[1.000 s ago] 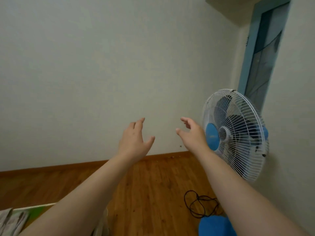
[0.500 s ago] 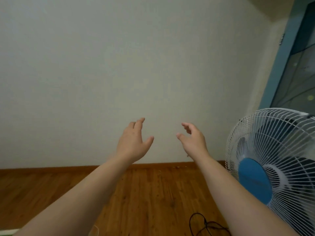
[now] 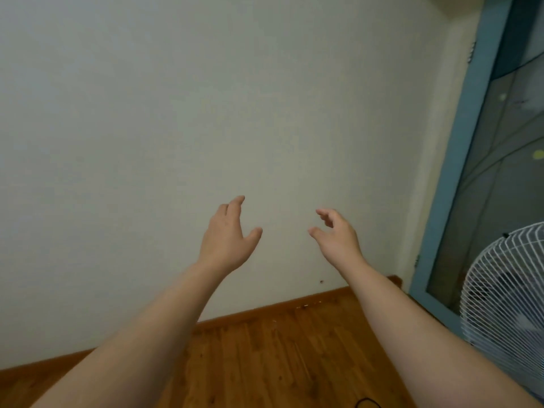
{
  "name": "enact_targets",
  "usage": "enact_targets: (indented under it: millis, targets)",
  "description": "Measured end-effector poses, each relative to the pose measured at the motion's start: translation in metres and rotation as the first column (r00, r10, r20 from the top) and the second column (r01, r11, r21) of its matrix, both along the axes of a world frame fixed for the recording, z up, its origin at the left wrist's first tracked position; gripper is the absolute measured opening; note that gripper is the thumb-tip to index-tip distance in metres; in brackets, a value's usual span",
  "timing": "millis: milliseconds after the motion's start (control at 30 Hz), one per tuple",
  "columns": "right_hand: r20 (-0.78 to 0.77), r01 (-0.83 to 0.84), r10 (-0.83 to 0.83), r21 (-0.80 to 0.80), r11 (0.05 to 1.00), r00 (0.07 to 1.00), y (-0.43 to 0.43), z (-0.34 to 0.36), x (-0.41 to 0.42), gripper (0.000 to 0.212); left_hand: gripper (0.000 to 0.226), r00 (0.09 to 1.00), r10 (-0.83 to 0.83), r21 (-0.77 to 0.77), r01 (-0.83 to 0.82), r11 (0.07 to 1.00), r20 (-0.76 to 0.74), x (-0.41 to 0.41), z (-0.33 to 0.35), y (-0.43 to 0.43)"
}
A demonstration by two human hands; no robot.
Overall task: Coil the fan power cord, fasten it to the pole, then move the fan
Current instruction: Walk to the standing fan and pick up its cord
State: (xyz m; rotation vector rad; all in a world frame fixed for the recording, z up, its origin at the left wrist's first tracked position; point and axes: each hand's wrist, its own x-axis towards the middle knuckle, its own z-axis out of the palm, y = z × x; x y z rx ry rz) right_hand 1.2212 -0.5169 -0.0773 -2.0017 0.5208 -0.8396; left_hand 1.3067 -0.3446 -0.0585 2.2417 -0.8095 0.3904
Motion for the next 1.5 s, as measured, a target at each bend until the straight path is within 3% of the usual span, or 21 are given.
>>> enact_targets:
  millis: [300,733,1033,1200,1500]
  targets:
    - [-0.028,0.099,-0.098,0.046,0.994,0.995,-0.056,-0.021,0.081,0.042,0.076,0.981,-0.183,-0.075,0.178,0.981,-0.063,0.096,-0.03,-0.063]
    - [0.037,0.201,-0.207,0.126,0.971,0.978,-0.208,-0.028,0.212,0.04,0.075,0.952,-0.303,-0.011,0.303,0.953,-0.05,0.239,-0.025,-0.223]
    - [0.001,0.337,-0.339,0.108,0.935,0.941,-0.299,-0.025,0.227,0.043,0.073,0.893,-0.442,-0.043,0.44,0.897,-0.078,0.285,-0.03,-0.347]
    - [0.001,0.497,-0.5,0.111,0.861,0.866,-0.346,-0.028,0.204,0.043,0.072,0.795,-0.601,-0.064,0.598,0.799,-0.084,0.282,-0.036,-0.423]
    - [-0.023,0.792,-0.8,0.156,0.59,0.6,-0.409,-0.041,0.169,0.044,0.07,0.467,-0.88,-0.031,0.882,0.471,-0.087,0.266,-0.05,-0.562]
